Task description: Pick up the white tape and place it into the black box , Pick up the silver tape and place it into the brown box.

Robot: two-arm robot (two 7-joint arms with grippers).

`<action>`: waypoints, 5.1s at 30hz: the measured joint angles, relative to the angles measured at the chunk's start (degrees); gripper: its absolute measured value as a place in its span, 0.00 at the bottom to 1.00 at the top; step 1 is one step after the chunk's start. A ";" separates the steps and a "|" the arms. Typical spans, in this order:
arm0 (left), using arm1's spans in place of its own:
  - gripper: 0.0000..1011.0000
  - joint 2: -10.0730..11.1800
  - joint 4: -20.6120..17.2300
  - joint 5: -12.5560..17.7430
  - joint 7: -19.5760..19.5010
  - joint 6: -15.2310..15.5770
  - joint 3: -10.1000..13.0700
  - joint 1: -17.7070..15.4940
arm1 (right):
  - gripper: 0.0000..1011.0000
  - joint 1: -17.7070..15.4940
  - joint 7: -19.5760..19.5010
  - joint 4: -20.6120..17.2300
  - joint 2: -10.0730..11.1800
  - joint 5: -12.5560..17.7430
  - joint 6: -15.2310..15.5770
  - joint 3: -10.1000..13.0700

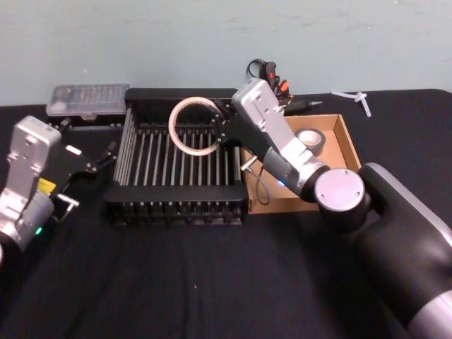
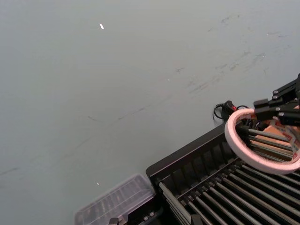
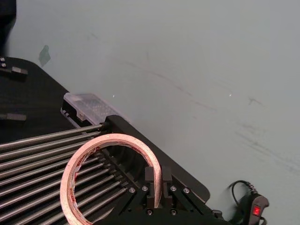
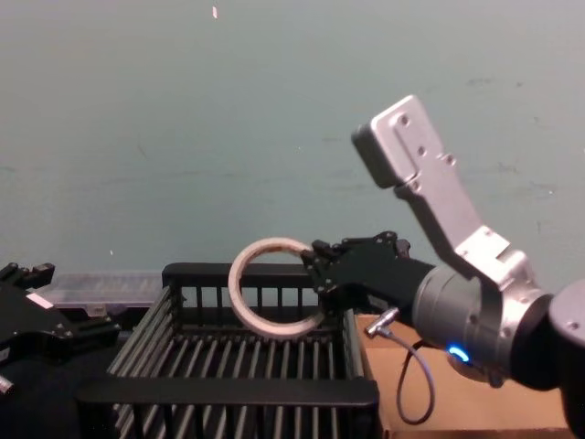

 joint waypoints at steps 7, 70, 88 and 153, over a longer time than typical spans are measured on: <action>0.99 0.00 0.00 0.00 0.00 0.00 0.00 0.00 | 0.09 1.51 -0.43 4.77 -1.83 -1.45 -1.22 -0.18; 0.99 0.00 0.00 0.00 0.00 0.00 0.00 0.00 | 0.99 1.83 -0.65 6.22 -2.52 -2.05 -1.13 -0.11; 0.99 0.00 0.00 0.00 0.00 0.00 0.00 0.00 | 0.99 -2.90 -0.09 -4.07 0.41 -1.18 1.32 2.24; 0.99 0.00 0.00 0.00 0.00 0.00 0.00 0.00 | 0.99 -18.19 -9.38 -15.84 5.34 -6.50 8.14 16.89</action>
